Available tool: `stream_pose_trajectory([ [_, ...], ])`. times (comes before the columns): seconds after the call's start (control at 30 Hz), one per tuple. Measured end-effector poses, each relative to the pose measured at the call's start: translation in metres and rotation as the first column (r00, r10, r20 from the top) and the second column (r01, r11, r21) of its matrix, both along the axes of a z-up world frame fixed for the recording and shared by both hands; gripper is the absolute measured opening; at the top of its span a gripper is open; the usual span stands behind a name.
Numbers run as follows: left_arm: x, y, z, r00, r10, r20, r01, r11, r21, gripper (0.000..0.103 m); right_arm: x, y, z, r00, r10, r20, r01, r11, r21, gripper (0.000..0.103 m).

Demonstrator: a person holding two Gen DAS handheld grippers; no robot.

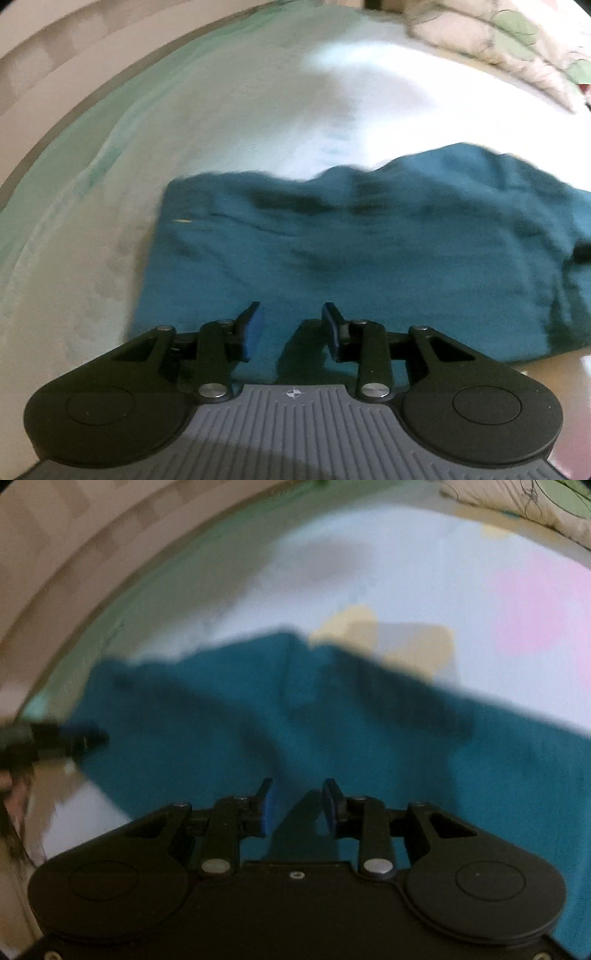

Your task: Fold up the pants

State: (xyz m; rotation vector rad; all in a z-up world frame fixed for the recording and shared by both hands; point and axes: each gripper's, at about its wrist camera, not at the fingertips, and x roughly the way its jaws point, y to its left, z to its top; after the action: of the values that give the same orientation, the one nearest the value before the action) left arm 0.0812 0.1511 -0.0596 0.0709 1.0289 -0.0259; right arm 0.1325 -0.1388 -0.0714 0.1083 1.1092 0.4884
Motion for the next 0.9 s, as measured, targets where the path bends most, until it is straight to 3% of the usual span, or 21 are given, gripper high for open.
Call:
stream_pose_trajectory([
  [0.13,0.007,-0.04,0.003,0.996,-0.085,0.0,0.085,0.995,-0.046,0.034,-0.037,0.008,-0.023,1.0,-0.001,-0.022,0.0,0.999,-0.044,0.036],
  [0.3,0.011,-0.093,-0.003,0.972,-0.234,-0.012,0.234,0.972,-0.023,0.034,-0.059,0.004,-0.026,0.999,-0.032,-0.018,0.032,0.999,0.014,0.034],
  [0.5,0.009,-0.115,-0.025,0.948,-0.311,-0.075,0.312,0.95,0.0,0.034,-0.029,-0.015,-0.002,0.988,-0.139,0.067,0.133,0.987,0.093,0.033],
  [0.63,-0.001,-0.115,-0.032,0.938,-0.343,-0.053,0.345,0.939,0.017,0.035,0.0,-0.011,0.004,0.981,-0.175,0.09,0.161,0.977,0.143,0.033],
  [0.8,-0.004,-0.103,-0.035,0.945,-0.325,-0.045,0.324,0.945,-0.043,0.035,0.033,0.014,-0.006,0.986,-0.135,0.101,0.122,0.985,0.125,0.033],
  [0.9,-0.006,-0.102,-0.036,0.945,-0.324,-0.039,0.323,0.945,-0.045,0.035,0.051,0.032,-0.023,0.989,-0.125,0.08,0.119,0.99,0.072,0.027],
])
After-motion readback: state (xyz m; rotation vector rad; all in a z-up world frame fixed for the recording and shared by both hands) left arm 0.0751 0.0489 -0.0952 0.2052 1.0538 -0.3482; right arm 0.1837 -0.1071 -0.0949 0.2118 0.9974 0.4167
